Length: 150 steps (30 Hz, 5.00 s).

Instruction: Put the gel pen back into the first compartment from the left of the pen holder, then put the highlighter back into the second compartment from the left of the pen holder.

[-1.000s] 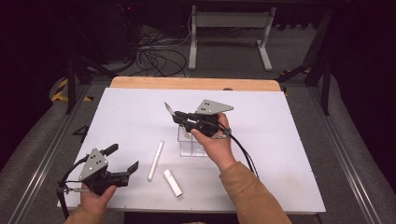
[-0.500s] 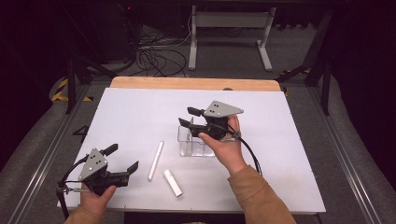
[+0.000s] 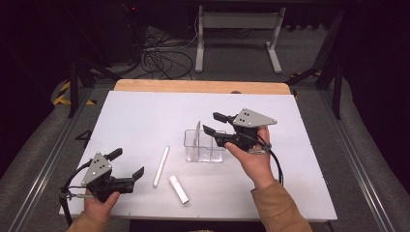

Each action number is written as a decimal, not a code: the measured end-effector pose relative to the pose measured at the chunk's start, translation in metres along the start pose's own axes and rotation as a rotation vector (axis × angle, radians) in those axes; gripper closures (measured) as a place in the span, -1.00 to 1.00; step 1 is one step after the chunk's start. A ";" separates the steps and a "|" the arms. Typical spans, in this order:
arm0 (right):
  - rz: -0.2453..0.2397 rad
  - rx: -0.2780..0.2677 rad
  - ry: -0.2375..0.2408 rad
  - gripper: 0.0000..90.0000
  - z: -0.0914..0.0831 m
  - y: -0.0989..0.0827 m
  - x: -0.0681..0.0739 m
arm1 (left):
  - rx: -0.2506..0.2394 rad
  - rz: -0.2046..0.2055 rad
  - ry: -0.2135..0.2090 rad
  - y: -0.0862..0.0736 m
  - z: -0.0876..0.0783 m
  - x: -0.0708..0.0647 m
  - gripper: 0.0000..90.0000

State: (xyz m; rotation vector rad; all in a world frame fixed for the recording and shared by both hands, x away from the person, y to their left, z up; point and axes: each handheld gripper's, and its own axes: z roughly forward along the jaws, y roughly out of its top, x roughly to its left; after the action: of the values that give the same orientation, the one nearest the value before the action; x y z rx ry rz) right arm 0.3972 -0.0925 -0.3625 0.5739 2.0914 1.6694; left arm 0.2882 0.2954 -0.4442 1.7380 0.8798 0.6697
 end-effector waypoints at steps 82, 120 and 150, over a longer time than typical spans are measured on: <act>0.014 0.077 -0.165 -0.17 -0.086 -0.022 -0.025 | 0.376 -0.090 -0.009 0.040 0.032 0.004 -0.57; 0.025 0.087 -0.177 -0.17 -0.084 -0.025 -0.026 | 0.552 -0.148 0.093 0.061 0.057 -0.024 -0.15; 0.018 0.081 -0.180 -0.17 -0.085 -0.024 -0.026 | 0.730 -0.200 0.087 0.058 0.097 -0.028 0.04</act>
State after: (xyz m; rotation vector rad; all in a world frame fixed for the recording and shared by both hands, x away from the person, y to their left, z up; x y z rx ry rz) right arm 0.3710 -0.1809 -0.3670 0.7417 2.0352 1.4884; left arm 0.3613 0.2084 -0.4203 2.2187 1.4609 0.2996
